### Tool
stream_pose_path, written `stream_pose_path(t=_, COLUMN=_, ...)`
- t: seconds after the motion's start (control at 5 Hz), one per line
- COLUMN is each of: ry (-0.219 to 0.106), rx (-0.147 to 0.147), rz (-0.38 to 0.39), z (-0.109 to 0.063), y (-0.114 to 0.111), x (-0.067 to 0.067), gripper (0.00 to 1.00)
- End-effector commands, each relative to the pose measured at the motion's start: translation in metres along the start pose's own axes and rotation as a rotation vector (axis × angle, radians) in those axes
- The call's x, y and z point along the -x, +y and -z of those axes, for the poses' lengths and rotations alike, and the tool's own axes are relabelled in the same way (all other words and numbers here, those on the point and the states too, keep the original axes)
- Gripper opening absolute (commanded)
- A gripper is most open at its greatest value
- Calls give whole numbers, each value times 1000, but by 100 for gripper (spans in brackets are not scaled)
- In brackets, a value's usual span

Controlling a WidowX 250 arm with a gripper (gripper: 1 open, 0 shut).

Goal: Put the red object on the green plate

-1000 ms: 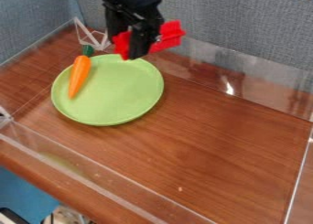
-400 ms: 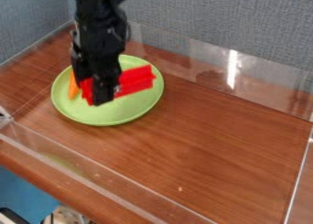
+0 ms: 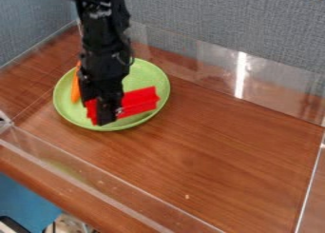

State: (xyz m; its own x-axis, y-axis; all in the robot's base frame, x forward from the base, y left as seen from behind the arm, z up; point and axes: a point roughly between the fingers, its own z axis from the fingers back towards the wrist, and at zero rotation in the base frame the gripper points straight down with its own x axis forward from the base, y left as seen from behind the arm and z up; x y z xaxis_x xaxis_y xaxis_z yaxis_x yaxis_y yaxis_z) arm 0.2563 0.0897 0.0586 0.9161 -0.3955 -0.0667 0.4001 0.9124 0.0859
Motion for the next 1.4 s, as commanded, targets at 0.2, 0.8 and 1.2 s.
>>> stream_pose_path(t=0.2, ry=-27, rx=-62, rz=-89, z=-29, y=17, x=-10, gripper=100)
stream_pose_path(t=0.8, ry=-41, rx=-123, rz=-154, z=-60, y=4, x=-20, gripper=100)
stream_pose_path(t=1.2, ry=-80, rx=-171, rz=-138, z=-92, y=8, x=-28, gripper=100)
